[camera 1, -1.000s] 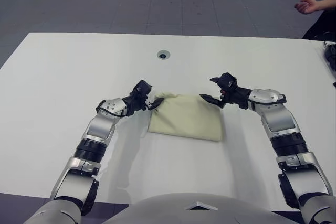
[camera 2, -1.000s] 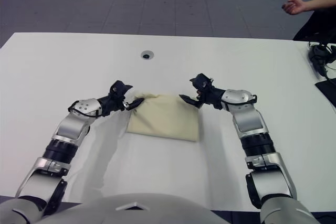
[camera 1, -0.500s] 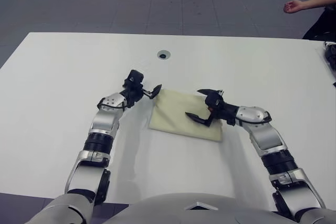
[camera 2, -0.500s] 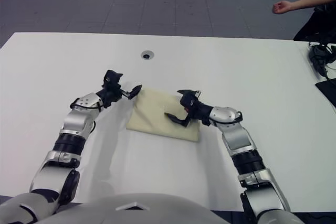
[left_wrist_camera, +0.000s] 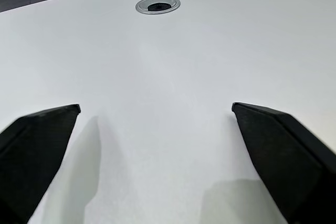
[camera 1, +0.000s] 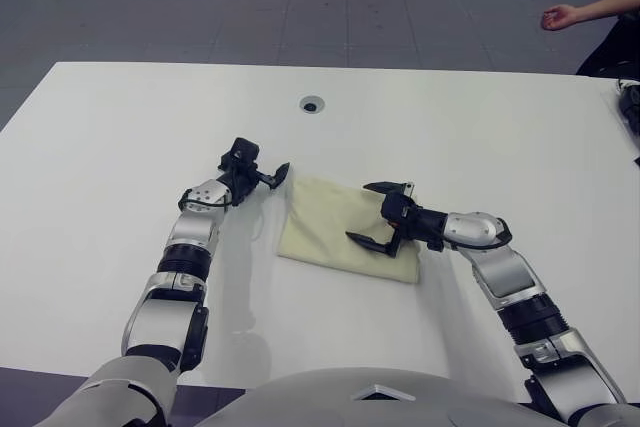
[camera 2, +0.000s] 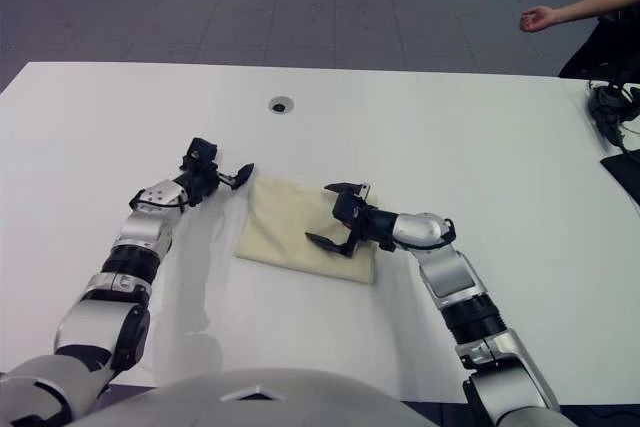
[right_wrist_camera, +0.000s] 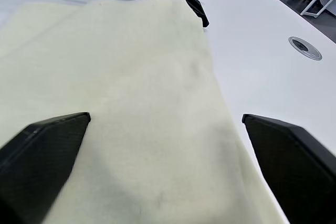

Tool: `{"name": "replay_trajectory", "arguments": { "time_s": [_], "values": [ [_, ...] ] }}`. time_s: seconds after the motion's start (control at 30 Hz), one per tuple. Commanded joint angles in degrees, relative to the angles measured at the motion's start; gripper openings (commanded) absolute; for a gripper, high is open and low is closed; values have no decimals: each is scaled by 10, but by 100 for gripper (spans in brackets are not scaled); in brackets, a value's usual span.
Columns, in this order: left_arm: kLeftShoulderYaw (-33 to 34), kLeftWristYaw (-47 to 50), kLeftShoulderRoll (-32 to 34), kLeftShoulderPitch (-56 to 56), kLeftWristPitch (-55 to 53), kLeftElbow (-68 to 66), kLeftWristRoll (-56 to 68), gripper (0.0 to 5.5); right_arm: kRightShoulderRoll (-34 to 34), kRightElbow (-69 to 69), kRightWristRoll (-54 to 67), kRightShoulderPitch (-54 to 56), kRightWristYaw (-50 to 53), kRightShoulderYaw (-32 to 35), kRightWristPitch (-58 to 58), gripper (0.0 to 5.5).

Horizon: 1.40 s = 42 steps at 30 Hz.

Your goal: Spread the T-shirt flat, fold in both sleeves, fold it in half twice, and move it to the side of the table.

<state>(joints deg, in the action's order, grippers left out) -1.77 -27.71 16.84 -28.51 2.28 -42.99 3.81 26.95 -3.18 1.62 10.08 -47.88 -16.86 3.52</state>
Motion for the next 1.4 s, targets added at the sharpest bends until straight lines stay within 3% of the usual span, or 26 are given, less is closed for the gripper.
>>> {"name": "replay_trajectory", "arguments": {
  "time_s": [0.03,0.27,0.43,0.77,0.9,1.13,1.4],
  "values": [
    [2,4,8,-7,6,-22,-13,535,4,28,24,-9,6,28,35,540],
    [44,12,18,-31,12,-6,13,535,-25,102,162,39,2,124,75,540],
    [67,17,21,-53,19,7,22,535,-80,67,181,65,-18,80,68,540],
    [97,31,32,-85,35,-23,28,535,-189,-251,52,122,-30,-51,-49,540],
    [89,27,27,-77,37,-15,24,535,-182,-380,-12,132,-1,-70,-87,540],
    [83,22,28,-64,39,-9,23,535,-137,-421,-10,143,-28,-45,-78,540],
    [89,23,34,-28,31,31,30,535,-39,-481,29,111,-23,54,-92,540]
  ]
}}
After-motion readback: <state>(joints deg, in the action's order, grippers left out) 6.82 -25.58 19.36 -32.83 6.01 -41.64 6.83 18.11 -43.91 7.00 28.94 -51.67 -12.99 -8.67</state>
